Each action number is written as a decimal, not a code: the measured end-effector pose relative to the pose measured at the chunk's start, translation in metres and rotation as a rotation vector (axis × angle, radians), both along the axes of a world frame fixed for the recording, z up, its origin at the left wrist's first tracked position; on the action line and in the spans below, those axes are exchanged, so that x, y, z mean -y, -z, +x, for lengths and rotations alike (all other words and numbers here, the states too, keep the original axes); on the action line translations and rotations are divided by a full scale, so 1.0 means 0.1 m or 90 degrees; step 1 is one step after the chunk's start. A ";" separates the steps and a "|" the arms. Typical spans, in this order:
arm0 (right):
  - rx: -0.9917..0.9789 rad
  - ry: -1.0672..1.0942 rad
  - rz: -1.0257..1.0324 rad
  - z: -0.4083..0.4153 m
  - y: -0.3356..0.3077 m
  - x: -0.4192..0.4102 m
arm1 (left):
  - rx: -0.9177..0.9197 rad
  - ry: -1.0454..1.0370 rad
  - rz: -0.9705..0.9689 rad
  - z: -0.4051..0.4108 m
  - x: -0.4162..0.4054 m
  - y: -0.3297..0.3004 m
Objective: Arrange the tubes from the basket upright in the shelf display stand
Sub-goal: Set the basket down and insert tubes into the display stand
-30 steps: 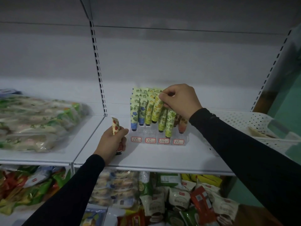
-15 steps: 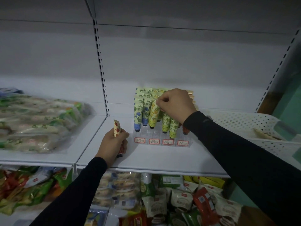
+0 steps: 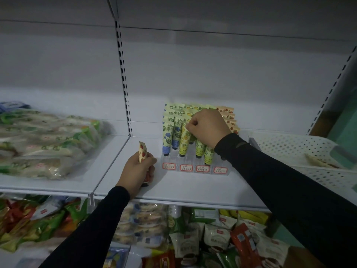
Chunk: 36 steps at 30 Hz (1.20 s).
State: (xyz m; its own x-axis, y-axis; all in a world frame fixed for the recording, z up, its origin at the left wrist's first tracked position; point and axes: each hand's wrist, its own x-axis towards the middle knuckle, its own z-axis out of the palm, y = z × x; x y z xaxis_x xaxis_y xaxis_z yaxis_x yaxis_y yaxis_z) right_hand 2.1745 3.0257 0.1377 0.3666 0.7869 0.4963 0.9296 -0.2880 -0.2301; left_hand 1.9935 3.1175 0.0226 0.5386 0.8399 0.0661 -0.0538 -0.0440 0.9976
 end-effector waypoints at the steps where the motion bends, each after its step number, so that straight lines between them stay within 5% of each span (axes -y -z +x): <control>1: -0.002 0.003 -0.007 0.00 -0.01 0.00 | 0.000 0.001 0.000 0.00 0.00 0.00; 36: -0.022 -0.009 -0.094 0.04 -0.15 -0.05 | -0.007 0.002 0.014 0.02 0.02 0.01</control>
